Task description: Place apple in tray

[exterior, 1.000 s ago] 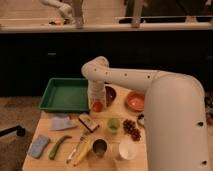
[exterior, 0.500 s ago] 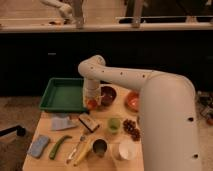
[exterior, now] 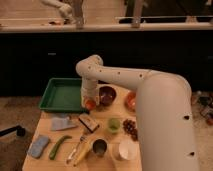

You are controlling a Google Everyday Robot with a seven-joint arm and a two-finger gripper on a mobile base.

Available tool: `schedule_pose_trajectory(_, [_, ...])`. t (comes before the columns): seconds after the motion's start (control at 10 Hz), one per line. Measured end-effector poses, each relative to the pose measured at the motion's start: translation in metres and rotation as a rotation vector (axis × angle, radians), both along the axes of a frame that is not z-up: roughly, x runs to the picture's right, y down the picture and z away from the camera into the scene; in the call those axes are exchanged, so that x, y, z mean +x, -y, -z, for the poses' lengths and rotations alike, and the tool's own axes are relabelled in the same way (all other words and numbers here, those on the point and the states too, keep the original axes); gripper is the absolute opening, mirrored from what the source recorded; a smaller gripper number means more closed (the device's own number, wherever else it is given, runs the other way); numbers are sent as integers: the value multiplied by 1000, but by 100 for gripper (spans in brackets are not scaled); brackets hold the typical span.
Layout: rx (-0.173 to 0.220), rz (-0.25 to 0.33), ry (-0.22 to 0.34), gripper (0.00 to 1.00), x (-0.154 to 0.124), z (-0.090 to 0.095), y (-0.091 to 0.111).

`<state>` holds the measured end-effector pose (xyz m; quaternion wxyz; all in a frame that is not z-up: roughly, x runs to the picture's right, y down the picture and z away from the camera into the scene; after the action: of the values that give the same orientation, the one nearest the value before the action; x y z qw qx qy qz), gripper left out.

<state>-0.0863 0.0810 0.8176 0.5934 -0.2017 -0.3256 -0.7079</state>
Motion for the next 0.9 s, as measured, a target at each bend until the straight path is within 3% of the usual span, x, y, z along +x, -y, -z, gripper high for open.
schedule_pose_trajectory(0.3, [-6,-2,-2,0,-1,-3,-1])
schedule_pose_trajectory(0.6, [-10,-19,35,0,-26,-29,0])
schedule_pose_trajectory(0.9, [-19,-12,37,0,-28,-30,-3])
